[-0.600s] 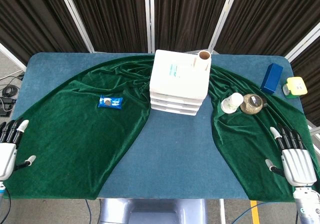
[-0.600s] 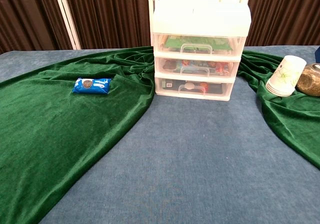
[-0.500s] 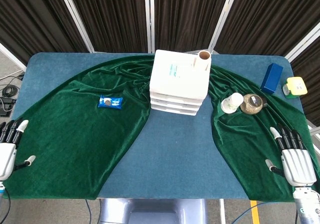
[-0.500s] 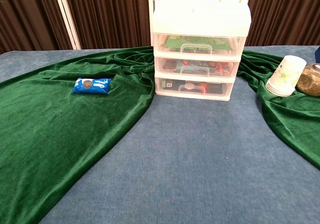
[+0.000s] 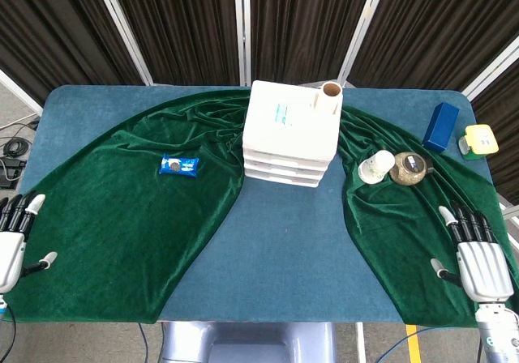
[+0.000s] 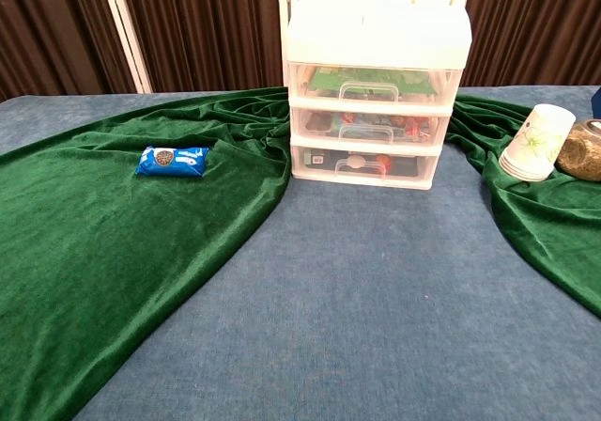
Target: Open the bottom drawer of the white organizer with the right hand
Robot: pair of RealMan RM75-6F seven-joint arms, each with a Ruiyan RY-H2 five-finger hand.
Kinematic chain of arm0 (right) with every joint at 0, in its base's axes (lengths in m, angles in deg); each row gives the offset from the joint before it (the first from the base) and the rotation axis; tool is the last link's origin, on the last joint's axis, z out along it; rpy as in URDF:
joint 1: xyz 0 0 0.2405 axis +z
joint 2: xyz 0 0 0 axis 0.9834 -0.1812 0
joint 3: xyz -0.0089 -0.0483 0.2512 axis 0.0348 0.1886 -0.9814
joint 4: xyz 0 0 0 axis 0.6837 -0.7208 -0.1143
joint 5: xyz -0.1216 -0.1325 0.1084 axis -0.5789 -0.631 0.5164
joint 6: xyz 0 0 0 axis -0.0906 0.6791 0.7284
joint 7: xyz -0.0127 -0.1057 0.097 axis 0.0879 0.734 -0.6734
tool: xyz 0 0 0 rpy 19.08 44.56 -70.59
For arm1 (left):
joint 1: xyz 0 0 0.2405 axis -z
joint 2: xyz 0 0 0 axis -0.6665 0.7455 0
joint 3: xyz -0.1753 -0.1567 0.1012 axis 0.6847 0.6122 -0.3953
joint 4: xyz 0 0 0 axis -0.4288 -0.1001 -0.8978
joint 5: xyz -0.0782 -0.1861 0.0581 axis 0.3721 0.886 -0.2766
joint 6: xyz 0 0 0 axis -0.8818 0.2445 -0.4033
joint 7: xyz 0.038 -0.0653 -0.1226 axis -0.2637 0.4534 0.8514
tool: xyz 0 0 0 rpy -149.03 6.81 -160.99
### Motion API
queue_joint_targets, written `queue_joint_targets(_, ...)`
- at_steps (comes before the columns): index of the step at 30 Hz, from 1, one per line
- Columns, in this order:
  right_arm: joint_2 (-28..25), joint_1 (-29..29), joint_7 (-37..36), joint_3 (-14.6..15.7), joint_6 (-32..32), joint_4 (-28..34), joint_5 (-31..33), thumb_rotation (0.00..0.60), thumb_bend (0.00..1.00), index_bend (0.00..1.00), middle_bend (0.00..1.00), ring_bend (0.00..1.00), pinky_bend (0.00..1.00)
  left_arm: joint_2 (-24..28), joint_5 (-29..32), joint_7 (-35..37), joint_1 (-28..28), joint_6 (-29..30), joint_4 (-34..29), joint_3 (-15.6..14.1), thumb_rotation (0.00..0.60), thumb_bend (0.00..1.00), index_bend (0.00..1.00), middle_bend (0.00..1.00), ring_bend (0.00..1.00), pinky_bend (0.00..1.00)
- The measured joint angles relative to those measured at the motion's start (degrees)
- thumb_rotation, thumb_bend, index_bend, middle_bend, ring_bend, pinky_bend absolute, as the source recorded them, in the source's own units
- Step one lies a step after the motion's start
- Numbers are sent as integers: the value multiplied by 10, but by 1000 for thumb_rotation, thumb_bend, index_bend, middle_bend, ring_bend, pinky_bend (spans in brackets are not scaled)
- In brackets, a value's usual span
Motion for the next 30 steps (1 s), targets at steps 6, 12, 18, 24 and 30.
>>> queue_joint_targets(6,0,2,-5,2,-5,-4,-1,600,122,0,0,0,0,0,1,-4,0,-1,-2,0,600,106,0,0,0,0)
queue_joint_targets(12,-1,1,-5,1,-2,-2,-2,600,123,14,5,6,32,1,0,-4,-2,3,-4,0,600,106,0,0,0,0)
queue_joint_targets(18,8,6,-39,-4,3,6,-10,600,139,157,591,670,597,1,-1,-3,-4,8,-6,1,600,107,0,0,0,0)
queue_joint_targets(24,20,35,-117,-13,-50,45,3,600,334,123,810,878,774,-1,-5,4,-5,19,-5,4,600,107,0,0,0,0)
queue_joint_targets(30,31,81,-222,-25,-171,120,62,600,476,66,837,906,809,0,-7,20,-7,23,-1,6,600,109,0,0,0,0)
